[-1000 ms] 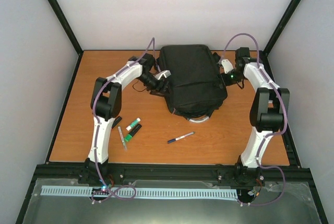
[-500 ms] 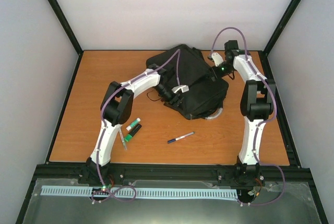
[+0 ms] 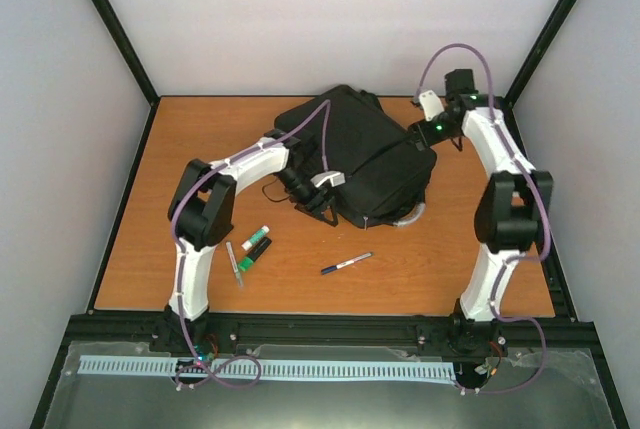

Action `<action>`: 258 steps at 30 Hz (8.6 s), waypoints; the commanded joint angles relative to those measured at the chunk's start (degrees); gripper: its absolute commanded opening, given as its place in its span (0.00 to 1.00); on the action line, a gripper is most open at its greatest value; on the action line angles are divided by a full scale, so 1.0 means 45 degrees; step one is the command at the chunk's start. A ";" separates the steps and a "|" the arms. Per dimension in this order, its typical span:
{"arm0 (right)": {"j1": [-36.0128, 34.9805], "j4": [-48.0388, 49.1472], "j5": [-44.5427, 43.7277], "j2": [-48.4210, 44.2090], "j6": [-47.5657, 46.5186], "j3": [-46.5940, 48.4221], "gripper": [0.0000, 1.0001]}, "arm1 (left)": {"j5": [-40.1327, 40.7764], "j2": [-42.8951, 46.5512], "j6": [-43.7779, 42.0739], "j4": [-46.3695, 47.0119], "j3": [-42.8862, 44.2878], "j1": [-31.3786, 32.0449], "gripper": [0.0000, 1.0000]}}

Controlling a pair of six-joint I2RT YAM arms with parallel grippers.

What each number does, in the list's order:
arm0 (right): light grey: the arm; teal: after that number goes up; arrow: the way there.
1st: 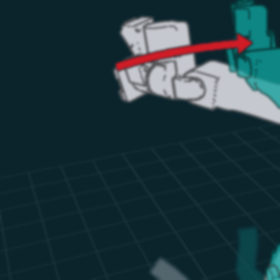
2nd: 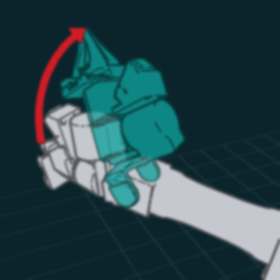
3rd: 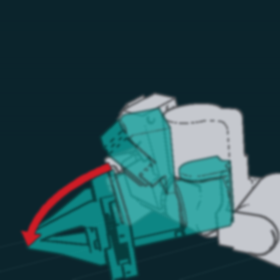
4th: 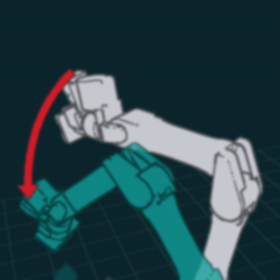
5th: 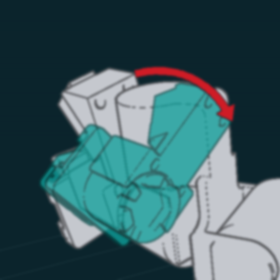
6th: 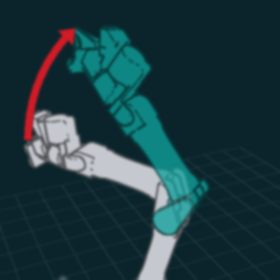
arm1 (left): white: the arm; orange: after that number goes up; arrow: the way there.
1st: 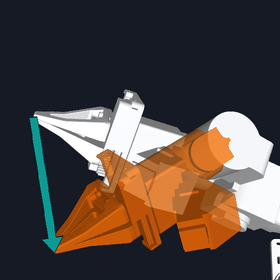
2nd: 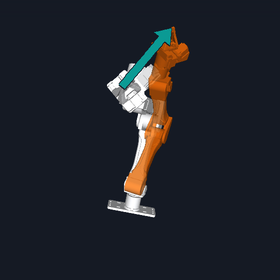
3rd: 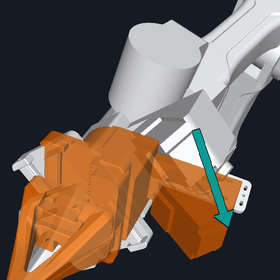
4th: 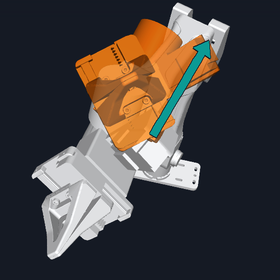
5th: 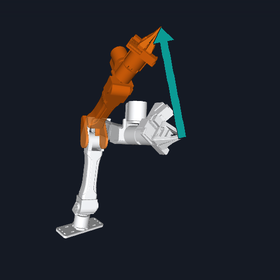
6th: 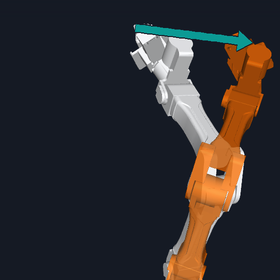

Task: Pack the student bag
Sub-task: Adjust the student bag at the center of the board, then zip the student bag at the center of the board.

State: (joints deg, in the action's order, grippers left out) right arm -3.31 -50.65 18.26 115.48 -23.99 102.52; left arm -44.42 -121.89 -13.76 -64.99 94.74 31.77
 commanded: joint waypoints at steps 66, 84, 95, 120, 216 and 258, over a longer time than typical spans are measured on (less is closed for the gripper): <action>-0.0418 0.3914 0.2332 -0.7726 0.1125 -1.0620 0.53 | 0.3881 0.4771 -1.1405 0.6921 -0.3979 0.2390 0.55; 0.0468 0.3744 0.2172 -0.9439 0.1159 -1.2158 0.55 | 0.4415 0.3191 -1.3115 1.0172 -0.4858 0.3038 0.53; 0.0628 0.3192 0.2305 -0.9804 0.0817 -1.2145 0.53 | 0.4762 0.1897 -1.0175 0.9884 -0.2460 0.3028 0.01; 0.0418 0.3993 0.2458 -0.7958 0.0336 -1.1464 0.41 | 0.2503 0.0720 0.0253 0.9928 0.0577 0.2506 0.01; -0.1535 0.2901 0.2051 -0.6583 -0.0782 -1.0469 0.03 | 0.0567 0.0453 0.1123 0.8895 0.1020 0.1817 0.01; 0.0052 0.0489 -0.0438 -0.4765 -0.2969 -0.9558 0.03 | 0.1185 0.2266 -0.4144 0.3426 -0.2111 0.0881 0.01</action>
State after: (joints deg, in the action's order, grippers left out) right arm -3.66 -49.39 18.17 93.65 -35.86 59.29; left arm -41.39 -115.52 -29.19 -44.69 87.81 38.54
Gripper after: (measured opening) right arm 0.039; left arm 0.035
